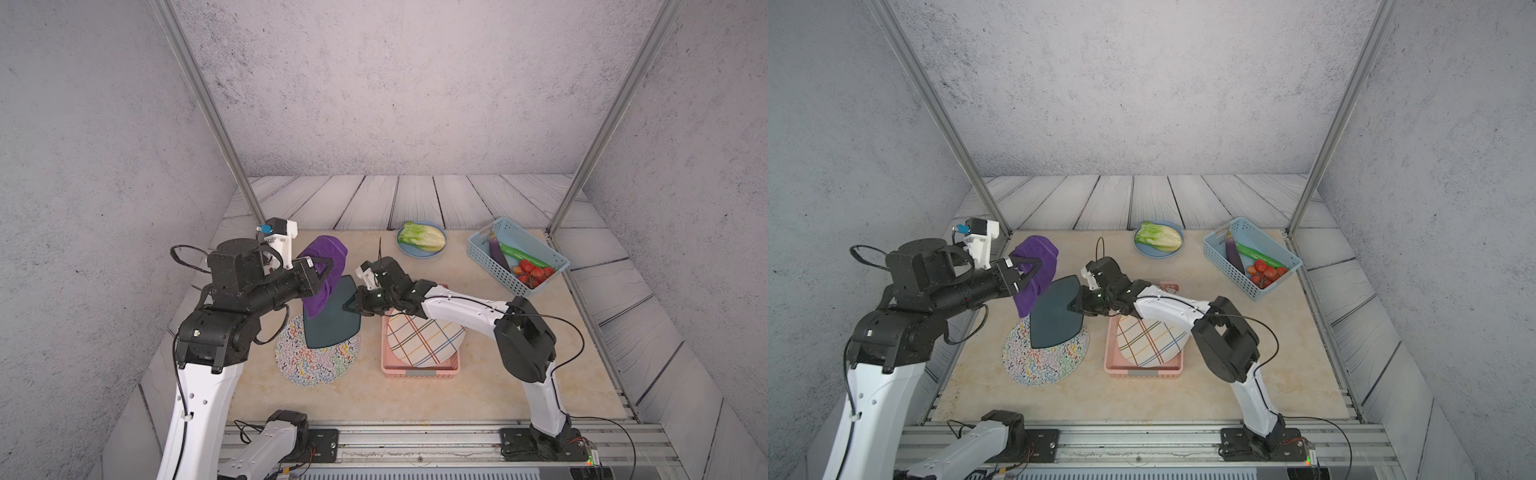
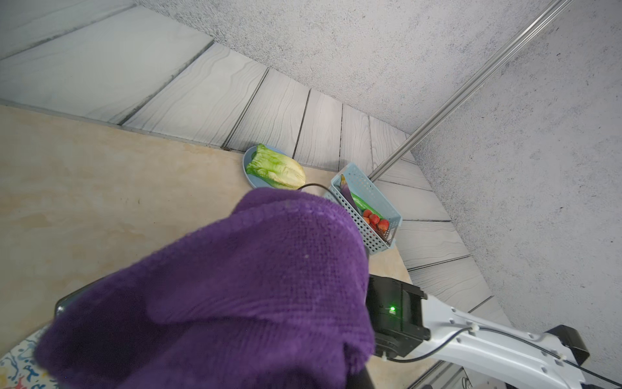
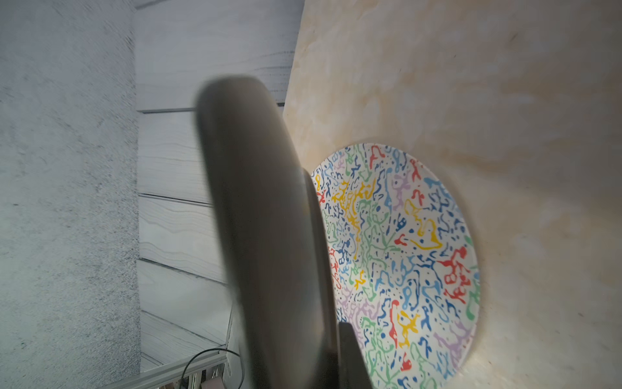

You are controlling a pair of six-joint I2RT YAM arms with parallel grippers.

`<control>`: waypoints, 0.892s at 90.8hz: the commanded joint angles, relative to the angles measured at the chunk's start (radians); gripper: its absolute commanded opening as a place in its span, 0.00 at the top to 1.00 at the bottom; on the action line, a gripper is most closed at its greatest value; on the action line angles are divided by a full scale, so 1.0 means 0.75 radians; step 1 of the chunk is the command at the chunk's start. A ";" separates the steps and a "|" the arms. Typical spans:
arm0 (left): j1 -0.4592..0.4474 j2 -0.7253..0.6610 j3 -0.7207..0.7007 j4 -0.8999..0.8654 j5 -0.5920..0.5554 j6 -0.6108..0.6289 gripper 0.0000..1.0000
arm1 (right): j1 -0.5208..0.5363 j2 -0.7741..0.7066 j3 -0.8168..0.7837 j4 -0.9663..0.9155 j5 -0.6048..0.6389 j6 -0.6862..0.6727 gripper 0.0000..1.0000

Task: Wipe the wet plate dry
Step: Place the plate on the plate.

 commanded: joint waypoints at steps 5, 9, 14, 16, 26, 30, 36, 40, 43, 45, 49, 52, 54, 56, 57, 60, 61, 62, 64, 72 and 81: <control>0.006 -0.031 -0.006 -0.019 -0.030 0.037 1.00 | 0.054 0.123 0.221 0.065 -0.078 -0.018 1.00; 0.005 -0.035 -0.009 -0.019 -0.031 0.035 1.00 | 0.063 0.173 0.265 0.046 -0.076 -0.015 1.00; 0.007 -0.039 -0.013 -0.023 -0.031 0.034 1.00 | 0.073 0.229 0.320 0.016 -0.075 -0.014 1.00; 0.007 -0.040 -0.013 -0.025 -0.031 0.033 1.00 | 0.076 0.252 0.334 0.008 -0.077 -0.013 1.00; 0.005 -0.049 -0.018 -0.031 -0.035 0.035 1.00 | 0.085 0.331 0.370 -0.020 -0.083 -0.011 1.00; 0.006 -0.053 -0.020 -0.033 -0.038 0.036 1.00 | 0.087 0.347 0.365 -0.034 -0.079 -0.017 1.00; 0.007 -0.056 -0.026 -0.034 -0.043 0.033 1.00 | 0.090 0.368 0.366 -0.077 -0.072 -0.029 1.00; 0.007 -0.057 -0.026 -0.032 -0.042 0.031 1.00 | 0.092 0.374 0.361 -0.107 -0.064 -0.041 1.00; 0.006 -0.058 -0.029 -0.031 -0.041 0.029 1.00 | 0.092 0.375 0.350 -0.131 -0.050 -0.052 0.94; 0.007 -0.057 -0.031 -0.029 -0.042 0.029 1.00 | 0.092 0.373 0.345 -0.150 -0.040 -0.057 0.91; 0.005 -0.056 -0.033 -0.028 -0.043 0.029 1.00 | 0.092 0.367 0.337 -0.194 -0.025 -0.072 0.82; 0.006 -0.057 -0.034 -0.026 -0.043 0.029 1.00 | 0.094 0.359 0.333 -0.222 -0.015 -0.086 0.76; 0.006 -0.056 -0.035 -0.025 -0.042 0.029 1.00 | 0.094 0.351 0.327 -0.239 -0.004 -0.097 0.73; 0.007 -0.057 -0.036 -0.023 -0.044 0.029 1.00 | 0.094 0.344 0.323 -0.265 0.010 -0.107 0.70; 0.007 -0.057 -0.036 -0.022 -0.043 0.029 1.00 | 0.093 0.340 0.323 -0.277 0.018 -0.113 0.68; 0.006 -0.056 -0.038 -0.019 -0.044 0.028 1.00 | 0.093 0.328 0.322 -0.309 0.034 -0.132 0.63; 0.007 -0.055 -0.039 -0.018 -0.044 0.027 1.00 | 0.094 0.325 0.322 -0.317 0.038 -0.140 0.62; 0.007 -0.056 -0.040 -0.018 -0.045 0.027 1.00 | 0.094 0.322 0.323 -0.325 0.044 -0.147 0.61; 0.007 -0.055 -0.043 -0.016 -0.044 0.025 1.00 | 0.094 0.314 0.323 -0.342 0.053 -0.158 0.59; 0.006 -0.056 -0.050 -0.007 -0.042 0.019 1.00 | 0.095 0.290 0.336 -0.405 0.081 -0.198 0.54; 0.007 -0.057 -0.054 -0.004 -0.043 0.016 1.00 | 0.095 0.258 0.375 -0.502 0.121 -0.240 0.49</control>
